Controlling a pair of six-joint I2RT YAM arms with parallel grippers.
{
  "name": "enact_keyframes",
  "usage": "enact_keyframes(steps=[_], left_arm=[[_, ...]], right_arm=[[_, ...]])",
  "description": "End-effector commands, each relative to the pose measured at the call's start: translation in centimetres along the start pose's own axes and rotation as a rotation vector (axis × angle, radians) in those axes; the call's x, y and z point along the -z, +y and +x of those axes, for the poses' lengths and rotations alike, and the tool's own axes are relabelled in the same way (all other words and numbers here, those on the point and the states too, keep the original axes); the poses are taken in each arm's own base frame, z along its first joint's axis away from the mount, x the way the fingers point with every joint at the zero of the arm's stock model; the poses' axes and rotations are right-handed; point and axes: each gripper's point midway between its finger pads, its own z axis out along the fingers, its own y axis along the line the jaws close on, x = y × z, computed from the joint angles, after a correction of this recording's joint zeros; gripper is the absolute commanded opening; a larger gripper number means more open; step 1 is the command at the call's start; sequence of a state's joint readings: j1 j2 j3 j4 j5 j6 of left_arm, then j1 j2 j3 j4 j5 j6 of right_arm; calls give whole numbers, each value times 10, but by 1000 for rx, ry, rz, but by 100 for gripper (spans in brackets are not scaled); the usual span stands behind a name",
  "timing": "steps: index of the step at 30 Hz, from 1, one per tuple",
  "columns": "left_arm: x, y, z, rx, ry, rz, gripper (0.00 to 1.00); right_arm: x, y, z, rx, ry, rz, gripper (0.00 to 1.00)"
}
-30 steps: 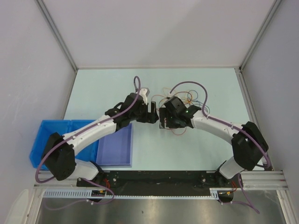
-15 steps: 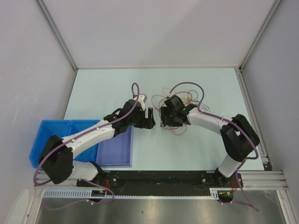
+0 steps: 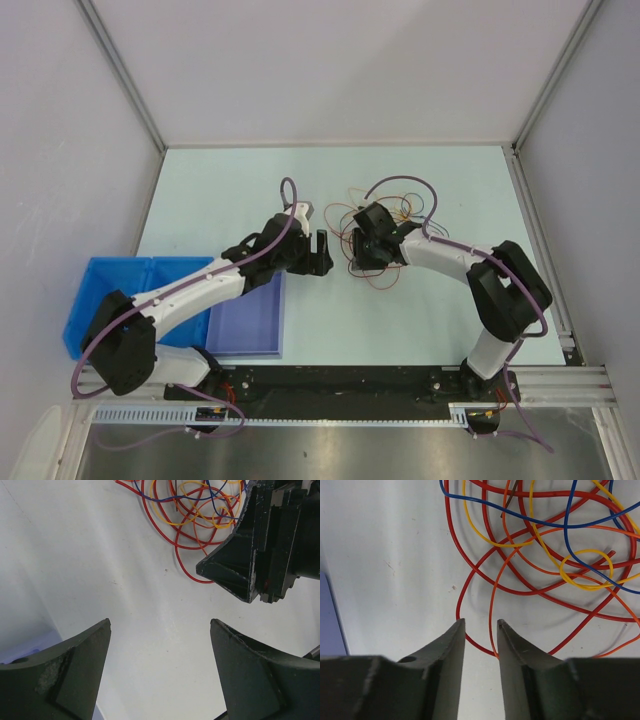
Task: Untangle the cables
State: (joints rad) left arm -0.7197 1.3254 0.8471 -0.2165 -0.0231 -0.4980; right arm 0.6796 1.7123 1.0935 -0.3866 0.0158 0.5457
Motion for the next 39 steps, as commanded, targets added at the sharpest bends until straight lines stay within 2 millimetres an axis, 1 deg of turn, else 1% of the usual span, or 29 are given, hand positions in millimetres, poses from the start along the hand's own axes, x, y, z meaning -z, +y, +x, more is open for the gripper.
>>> enact_keyframes(steps=[1,4,5,6,7,10,11,12,13,14,15,17,18,20,21,22,23,24,25,26,27,29,30,31,34,35,36,38,39], left_arm=[[8,-12,-16,15,-65,38,86],[10,-11,-17,15,-69,37,85],[11,-13,-17,13,-70,38,85],[12,-13,-18,15,-73,40,85],[12,-13,-18,16,-74,38,86],[14,-14,-19,19,-77,42,86],[15,-16,-19,18,-79,45,86],[18,-17,-22,21,-89,51,86],[19,-19,-21,19,-91,57,86],[20,-19,-23,20,-99,60,86],[22,-20,-23,23,-103,62,86],[26,-22,-25,24,-118,72,86],[26,-22,-26,28,-121,70,86],[29,-25,-28,30,-131,81,86],[30,-26,-28,30,-132,86,86],[31,-28,-28,28,-134,91,86],[33,-30,-30,27,-141,97,86],[33,-31,-29,25,-142,101,86],[35,-32,-30,24,-145,106,86],[37,-33,-31,23,-152,112,86],[38,-34,-31,23,-156,115,86],[42,-36,-33,22,-166,124,86],[43,-37,-33,19,-170,128,86],[45,-37,-34,19,-176,129,86],[51,-35,-35,15,-194,123,86],[52,-32,-34,14,-193,115,86],[53,-31,-33,13,-196,111,86],[56,-28,-32,14,-199,105,86],[58,-28,-32,14,-203,107,86]], right_arm=[[-5,0,-4,-1,-10,-5,33],[-5,0,-6,-5,-15,-8,18],[-3,2,-9,-5,-22,-14,8],[-2,3,-12,-5,-28,-17,3],[0,3,-14,-2,-34,-19,0],[15,6,-35,16,-82,-35,0],[28,7,-48,15,-122,-50,0],[36,7,-58,24,-151,-59,0],[45,13,-63,29,-157,-103,0],[65,19,-74,36,-203,-142,0],[79,23,-89,43,-245,-170,0],[109,35,-105,58,-305,-238,0],[139,44,-123,62,-373,-280,0],[171,57,-136,84,-424,-348,0],[194,63,-141,100,-463,-382,0],[222,77,-154,123,-517,-436,0],[242,84,-158,138,-552,-474,0],[263,96,-162,159,-582,-537,0],[299,107,-171,174,-653,-595,0],[321,113,-175,177,-690,-634,0],[340,122,-178,196,-728,-683,0],[376,131,-183,215,-801,-739,0],[384,133,-185,219,-828,-751,0],[386,133,-186,221,-837,-753,0],[361,123,-185,180,-801,-702,0],[348,120,-184,162,-775,-681,0],[322,112,-178,129,-725,-636,0],[294,101,-171,92,-671,-583,0],[270,88,-166,46,-627,-518,0]])
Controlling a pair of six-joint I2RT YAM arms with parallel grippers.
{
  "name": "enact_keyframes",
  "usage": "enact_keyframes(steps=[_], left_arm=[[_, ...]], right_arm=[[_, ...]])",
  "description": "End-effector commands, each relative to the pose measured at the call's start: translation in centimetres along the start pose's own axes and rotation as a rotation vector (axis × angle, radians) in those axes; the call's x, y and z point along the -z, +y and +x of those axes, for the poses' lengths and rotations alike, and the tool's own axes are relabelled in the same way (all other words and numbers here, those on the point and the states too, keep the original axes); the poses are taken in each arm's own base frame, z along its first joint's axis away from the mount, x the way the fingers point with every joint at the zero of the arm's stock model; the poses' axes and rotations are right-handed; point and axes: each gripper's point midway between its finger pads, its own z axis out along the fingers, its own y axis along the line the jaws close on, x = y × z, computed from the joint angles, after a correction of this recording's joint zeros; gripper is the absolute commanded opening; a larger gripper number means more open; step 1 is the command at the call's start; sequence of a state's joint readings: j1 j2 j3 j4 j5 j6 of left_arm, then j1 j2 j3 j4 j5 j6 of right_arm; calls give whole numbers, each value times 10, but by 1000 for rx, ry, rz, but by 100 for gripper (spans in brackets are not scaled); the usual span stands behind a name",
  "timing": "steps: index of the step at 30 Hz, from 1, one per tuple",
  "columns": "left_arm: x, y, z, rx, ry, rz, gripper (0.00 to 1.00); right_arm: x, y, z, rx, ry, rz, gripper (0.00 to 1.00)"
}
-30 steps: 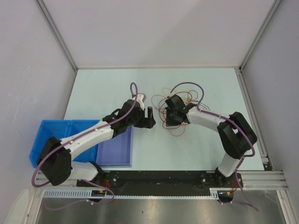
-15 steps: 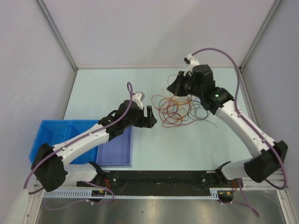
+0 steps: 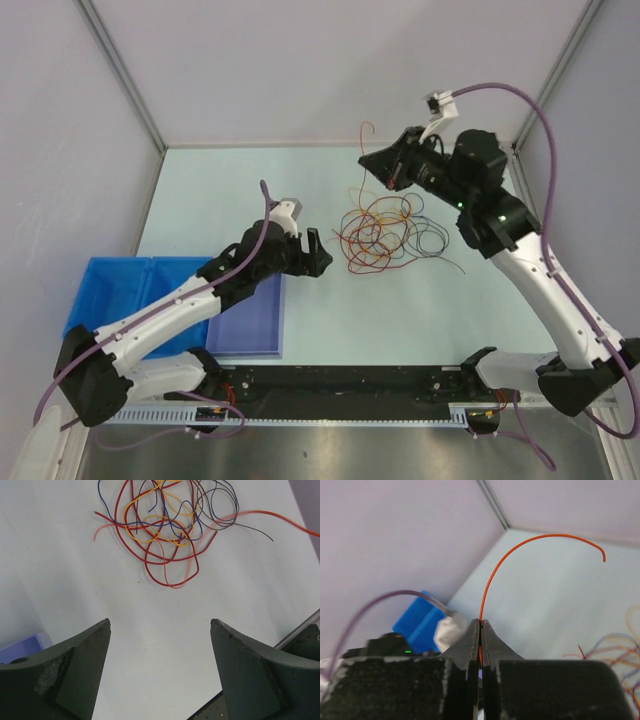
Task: Untangle the cables
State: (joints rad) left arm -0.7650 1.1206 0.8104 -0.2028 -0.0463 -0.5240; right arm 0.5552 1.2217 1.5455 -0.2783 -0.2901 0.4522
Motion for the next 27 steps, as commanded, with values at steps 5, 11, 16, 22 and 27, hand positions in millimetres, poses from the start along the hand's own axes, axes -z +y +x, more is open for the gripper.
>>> enact_keyframes(steps=[5,11,16,22,27], left_arm=[[19,-19,-12,-25,-107,121,86],[19,-40,-7,-91,-119,216,85],[12,-58,-2,-126,-111,254,85],[9,-82,-1,-172,-166,290,85],[-2,-86,-3,-165,-198,243,82]], right_arm=[[-18,-103,129,-247,276,347,0],[-17,-142,174,-376,362,541,0],[-18,-157,204,-466,431,618,0],[-22,-147,200,-512,413,586,0],[-19,-139,187,-533,380,567,0]])
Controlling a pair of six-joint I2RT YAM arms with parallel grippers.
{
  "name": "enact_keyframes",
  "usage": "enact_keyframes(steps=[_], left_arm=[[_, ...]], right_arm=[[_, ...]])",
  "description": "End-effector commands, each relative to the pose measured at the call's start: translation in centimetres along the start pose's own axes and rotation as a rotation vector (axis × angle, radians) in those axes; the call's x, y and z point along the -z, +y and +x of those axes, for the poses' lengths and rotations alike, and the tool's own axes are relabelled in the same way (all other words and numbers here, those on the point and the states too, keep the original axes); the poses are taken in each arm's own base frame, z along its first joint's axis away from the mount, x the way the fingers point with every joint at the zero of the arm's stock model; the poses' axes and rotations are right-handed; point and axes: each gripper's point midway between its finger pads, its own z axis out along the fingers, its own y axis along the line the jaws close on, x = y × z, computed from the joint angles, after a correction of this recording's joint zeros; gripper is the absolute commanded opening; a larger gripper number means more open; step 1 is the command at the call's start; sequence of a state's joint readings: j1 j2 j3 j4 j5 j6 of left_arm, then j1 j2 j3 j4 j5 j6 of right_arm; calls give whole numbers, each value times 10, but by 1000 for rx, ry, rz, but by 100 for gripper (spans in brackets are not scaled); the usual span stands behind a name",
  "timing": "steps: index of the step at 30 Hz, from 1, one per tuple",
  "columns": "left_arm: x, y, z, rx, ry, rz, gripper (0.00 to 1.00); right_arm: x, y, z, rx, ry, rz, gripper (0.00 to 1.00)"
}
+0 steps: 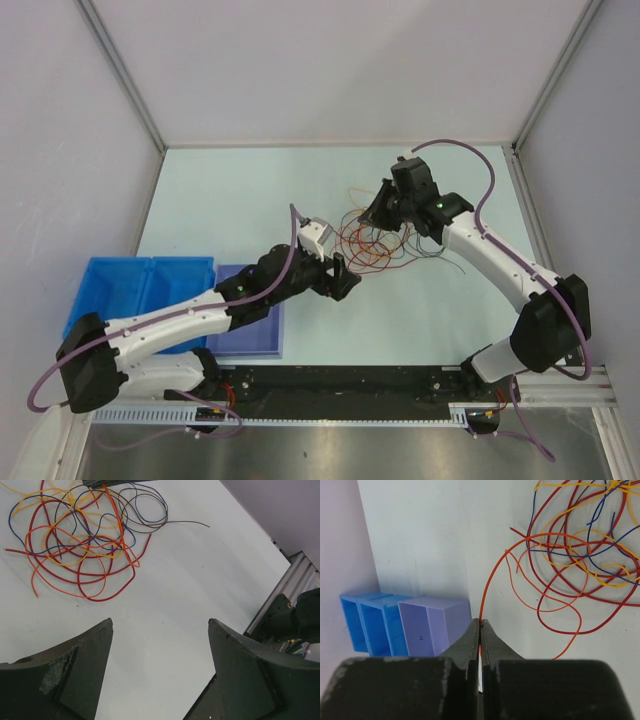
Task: Untangle the cables
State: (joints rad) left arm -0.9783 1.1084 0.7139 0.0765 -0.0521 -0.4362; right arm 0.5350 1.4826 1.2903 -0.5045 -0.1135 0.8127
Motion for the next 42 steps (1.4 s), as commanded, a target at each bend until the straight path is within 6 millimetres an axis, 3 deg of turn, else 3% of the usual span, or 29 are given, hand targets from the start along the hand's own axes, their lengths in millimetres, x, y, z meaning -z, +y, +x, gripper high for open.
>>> enact_keyframes(steps=[1,10,20,21,23,24,26,32,34,35,36,38,42], left_arm=[[-11,-8,-25,-16,-116,-19,81],[-36,-8,-39,-45,-147,-110,74],[-55,-9,-51,-57,-166,-148,52],[-56,-9,-51,-59,-165,-150,38],[-58,-10,-54,-60,-167,-152,24],[-59,-10,-53,-62,-160,-154,12],[-59,-11,-57,-65,-164,-161,2],[-39,-13,-72,-74,-175,-177,0],[-29,-14,-83,-78,-196,-180,0],[-18,-15,-92,-77,-213,-181,0],[-13,-13,-97,-84,-228,-197,0],[-3,-11,-104,-91,-239,-210,0],[18,-11,-116,-92,-284,-210,0]], right_arm=[[21,20,-12,-45,-41,-68,0],[28,29,-4,-32,9,-125,0],[35,31,1,-20,39,-145,0],[35,31,2,-19,43,-147,0],[36,32,4,-17,52,-153,0],[36,29,3,-23,54,-143,0],[35,26,4,-27,62,-135,0],[33,17,0,-25,74,-130,5],[30,9,-4,-34,74,-118,24],[29,7,-5,-28,74,-118,24],[29,6,-5,-29,75,-121,10],[29,4,-8,-33,65,-130,0],[29,7,-9,-34,57,-151,0]])
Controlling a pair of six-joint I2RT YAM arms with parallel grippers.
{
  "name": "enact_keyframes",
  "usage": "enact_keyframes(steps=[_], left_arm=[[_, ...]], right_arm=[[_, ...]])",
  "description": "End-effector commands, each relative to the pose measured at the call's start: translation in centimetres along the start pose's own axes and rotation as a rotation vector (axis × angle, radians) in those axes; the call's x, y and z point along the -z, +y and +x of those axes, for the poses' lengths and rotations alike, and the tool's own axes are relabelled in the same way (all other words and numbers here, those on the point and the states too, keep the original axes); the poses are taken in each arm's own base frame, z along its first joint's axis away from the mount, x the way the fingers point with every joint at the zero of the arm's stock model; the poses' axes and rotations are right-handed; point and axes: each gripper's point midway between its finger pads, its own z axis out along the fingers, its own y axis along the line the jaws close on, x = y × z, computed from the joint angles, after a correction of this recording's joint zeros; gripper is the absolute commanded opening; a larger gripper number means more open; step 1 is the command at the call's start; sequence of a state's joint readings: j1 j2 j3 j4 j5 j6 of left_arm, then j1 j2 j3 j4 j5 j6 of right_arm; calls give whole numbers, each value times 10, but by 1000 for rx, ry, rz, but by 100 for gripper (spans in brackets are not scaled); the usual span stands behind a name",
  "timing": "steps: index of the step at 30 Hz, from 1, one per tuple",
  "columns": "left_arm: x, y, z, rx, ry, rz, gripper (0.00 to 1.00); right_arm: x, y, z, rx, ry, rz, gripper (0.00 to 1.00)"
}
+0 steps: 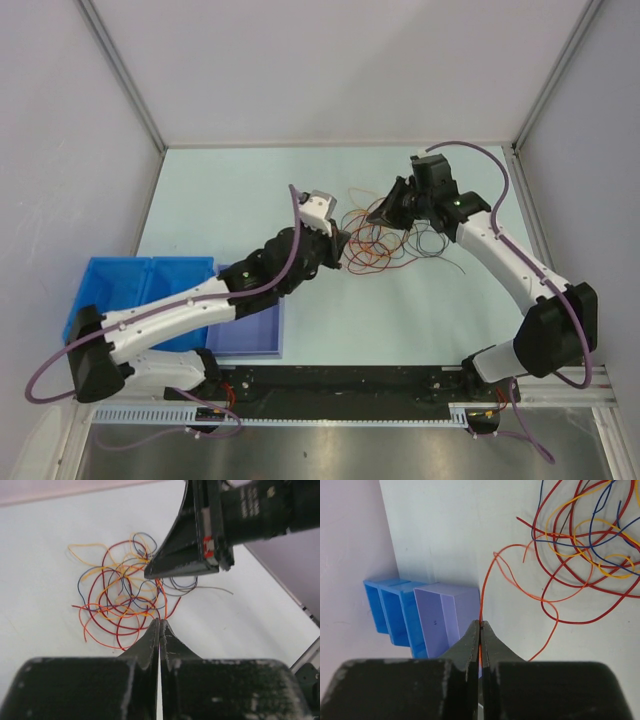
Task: Untangle the cables
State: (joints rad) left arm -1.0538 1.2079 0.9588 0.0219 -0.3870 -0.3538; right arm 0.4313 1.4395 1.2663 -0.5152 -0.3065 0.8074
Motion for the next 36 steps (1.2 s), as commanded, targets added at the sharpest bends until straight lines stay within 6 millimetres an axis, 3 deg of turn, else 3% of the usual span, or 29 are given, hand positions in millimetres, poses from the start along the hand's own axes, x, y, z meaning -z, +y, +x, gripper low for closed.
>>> enact_keyframes(steps=[1,4,5,6,7,9,11,14,24,27,28,31,33,34,36], left_arm=[[23,2,-43,3,-104,-6,0],[30,4,-43,-6,-94,-3,1],[31,2,-43,-14,-94,11,9],[30,1,-36,-35,-84,28,24],[30,-4,-37,-31,-99,60,53],[26,-6,-23,-24,-79,78,74],[22,-11,-18,-6,-82,108,84],[16,-14,-3,18,-67,122,85],[-12,-25,17,-13,-31,136,75],[-21,-27,21,-26,-7,126,54],[-27,-25,31,-37,22,113,43],[-33,-27,34,-46,44,102,25],[-32,-30,30,-50,37,107,15],[-31,-30,28,-51,33,107,4],[-29,-29,15,-47,15,88,0]], right_arm=[[7,11,0,25,-4,-58,0],[6,9,4,22,2,-63,0],[7,10,4,18,1,-69,0],[7,11,6,8,2,-79,0],[8,13,8,2,8,-91,0],[13,23,8,5,-2,-123,0],[19,31,9,5,-9,-146,0],[22,36,9,-4,-8,-164,0],[30,44,13,3,6,-198,0],[32,45,13,7,7,-204,0],[32,46,14,8,10,-206,0],[32,44,15,7,15,-201,0],[33,45,16,9,18,-204,0],[33,44,16,11,17,-202,0],[33,43,15,24,16,-203,0]])
